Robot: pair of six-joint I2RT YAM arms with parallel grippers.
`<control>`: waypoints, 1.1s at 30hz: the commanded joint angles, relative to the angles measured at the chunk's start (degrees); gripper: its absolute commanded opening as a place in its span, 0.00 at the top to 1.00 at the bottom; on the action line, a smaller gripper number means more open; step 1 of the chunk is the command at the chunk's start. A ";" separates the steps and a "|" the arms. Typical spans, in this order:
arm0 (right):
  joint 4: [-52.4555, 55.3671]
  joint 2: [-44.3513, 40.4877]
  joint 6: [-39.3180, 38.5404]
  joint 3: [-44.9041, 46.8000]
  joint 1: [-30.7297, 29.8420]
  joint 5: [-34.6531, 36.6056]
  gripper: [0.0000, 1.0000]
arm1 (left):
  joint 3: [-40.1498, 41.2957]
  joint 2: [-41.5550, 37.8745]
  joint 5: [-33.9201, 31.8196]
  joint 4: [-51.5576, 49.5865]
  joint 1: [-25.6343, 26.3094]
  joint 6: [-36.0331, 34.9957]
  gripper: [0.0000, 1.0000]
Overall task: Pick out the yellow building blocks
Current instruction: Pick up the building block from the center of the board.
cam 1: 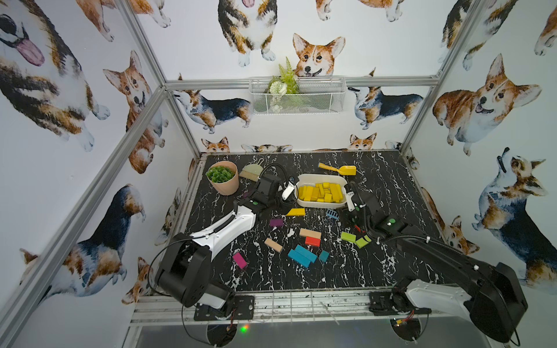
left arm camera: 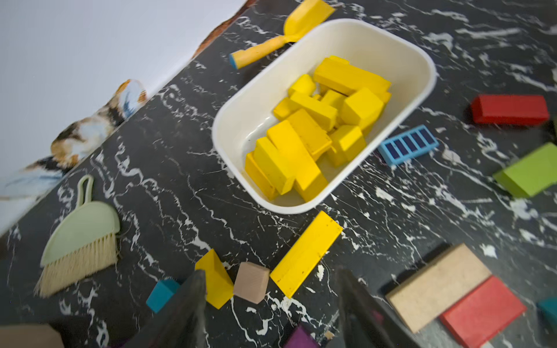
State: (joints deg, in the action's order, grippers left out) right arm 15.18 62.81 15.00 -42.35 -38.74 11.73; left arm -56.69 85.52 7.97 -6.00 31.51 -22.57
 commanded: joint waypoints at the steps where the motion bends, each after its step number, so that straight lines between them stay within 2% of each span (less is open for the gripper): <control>1: -3.09 -3.53 -1.25 1.98 -0.08 3.60 0.48 | -2.02 2.22 6.54 -5.81 -0.68 -14.28 0.27; 6: -4.41 -7.41 -2.30 4.00 -0.04 5.78 0.48 | -6.68 7.88 9.45 -14.39 -1.55 -22.63 0.27; 12: -4.36 -9.70 -3.26 4.45 -0.07 5.98 0.48 | -13.73 15.45 13.12 -23.12 -3.82 -27.90 0.28; 19: -3.86 -10.77 -3.85 4.40 -0.02 6.06 0.48 | -22.43 24.37 9.42 -29.39 -3.29 -30.52 0.29; 33: -1.78 -11.28 -5.65 3.73 -0.02 6.66 0.47 | -29.47 33.30 4.36 -34.00 -1.46 -35.23 0.33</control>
State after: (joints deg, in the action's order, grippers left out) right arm 12.95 51.62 10.24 -38.06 -38.74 17.67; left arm -85.21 117.80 13.80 -36.97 29.93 -54.61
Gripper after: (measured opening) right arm 0.527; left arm 0.677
